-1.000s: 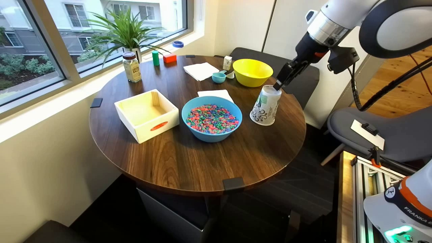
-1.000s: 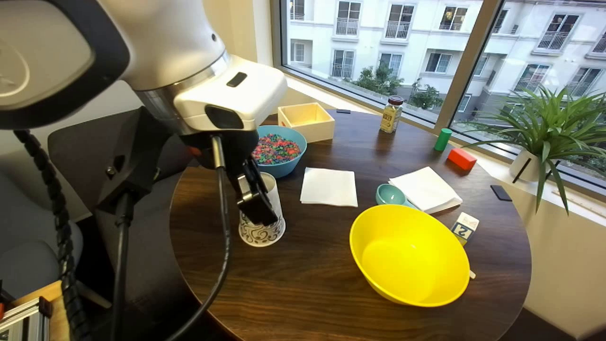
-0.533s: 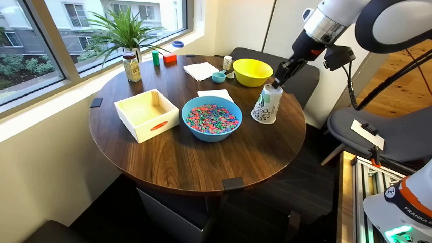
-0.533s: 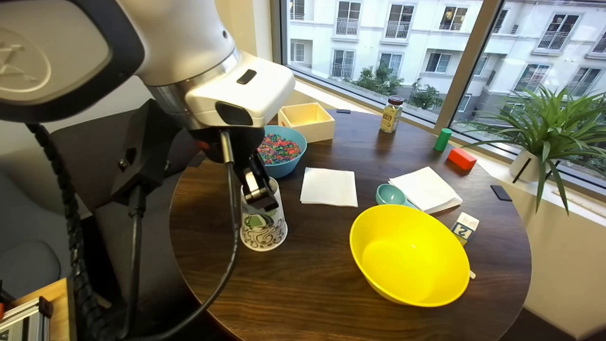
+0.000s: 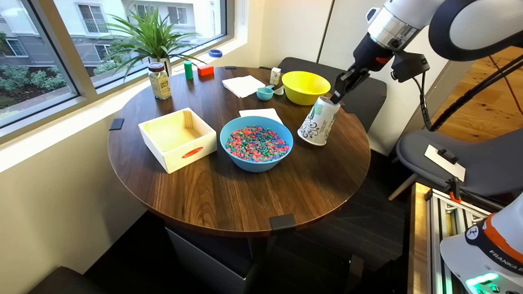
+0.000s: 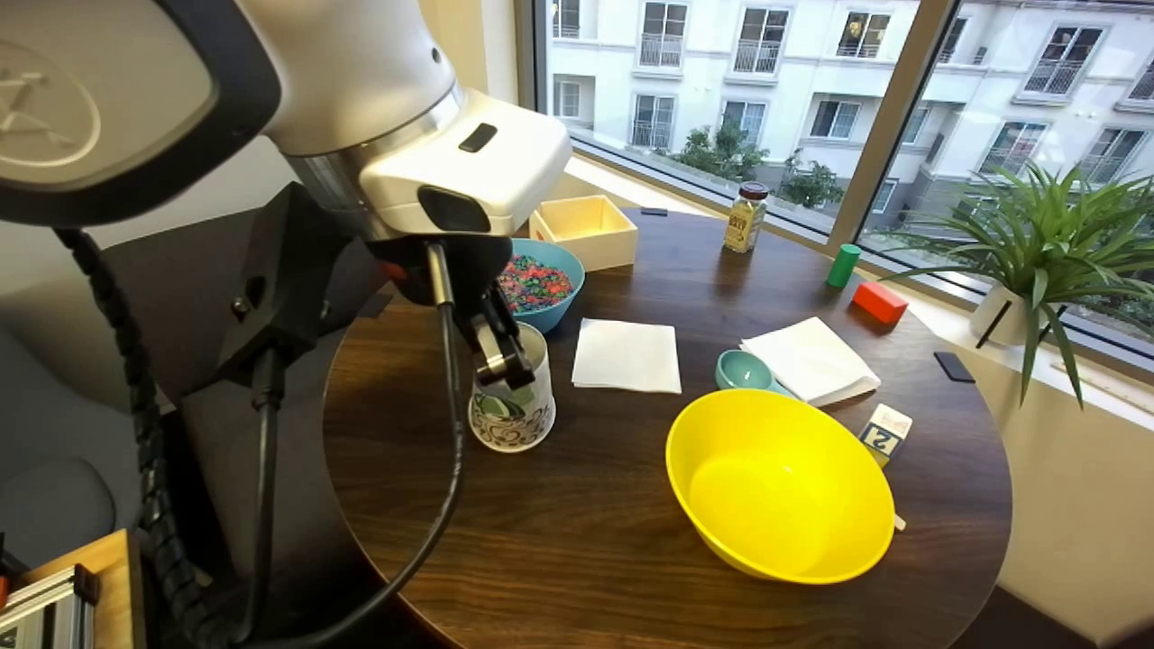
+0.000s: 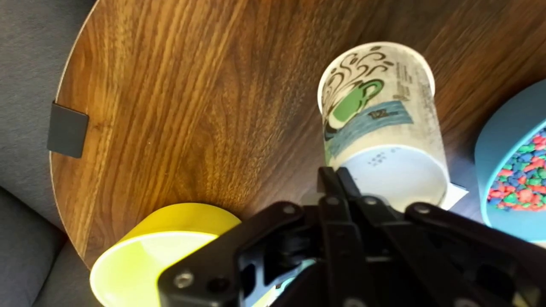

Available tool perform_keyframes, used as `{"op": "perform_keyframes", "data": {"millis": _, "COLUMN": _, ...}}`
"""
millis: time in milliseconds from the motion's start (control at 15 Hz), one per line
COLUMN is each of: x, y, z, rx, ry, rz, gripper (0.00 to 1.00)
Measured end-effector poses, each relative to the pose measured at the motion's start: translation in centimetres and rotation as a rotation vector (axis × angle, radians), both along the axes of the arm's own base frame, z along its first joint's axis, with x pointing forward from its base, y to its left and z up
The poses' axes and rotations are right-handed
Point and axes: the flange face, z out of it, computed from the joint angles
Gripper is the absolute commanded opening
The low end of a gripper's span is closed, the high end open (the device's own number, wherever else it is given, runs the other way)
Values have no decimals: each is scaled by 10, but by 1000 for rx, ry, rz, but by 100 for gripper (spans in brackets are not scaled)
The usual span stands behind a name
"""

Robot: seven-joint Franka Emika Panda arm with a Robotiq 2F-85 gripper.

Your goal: Place the coffee cup upright

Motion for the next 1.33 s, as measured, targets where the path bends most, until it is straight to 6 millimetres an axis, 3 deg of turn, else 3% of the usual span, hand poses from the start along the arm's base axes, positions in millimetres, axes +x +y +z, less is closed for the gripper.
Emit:
{"op": "perform_keyframes", "data": {"millis": 267, "x": 2, "y": 6, "z": 20, "rx": -109, "ry": -21, "rz": 49, "gripper": 0}}
{"op": "perform_keyframes", "data": {"millis": 533, "x": -2, "y": 33, "z": 34, "rx": -333, "ry": 1, "rz": 122, "gripper": 0}}
{"op": "perform_keyframes", "data": {"millis": 800, "x": -6, "y": 59, "z": 24, "rx": -543, "ry": 66, "rz": 219, "gripper": 0}}
{"op": "perform_keyframes", "data": {"millis": 1333, "x": -1, "y": 77, "z": 0, "rx": -955, "ry": 70, "rz": 405, "gripper": 0}}
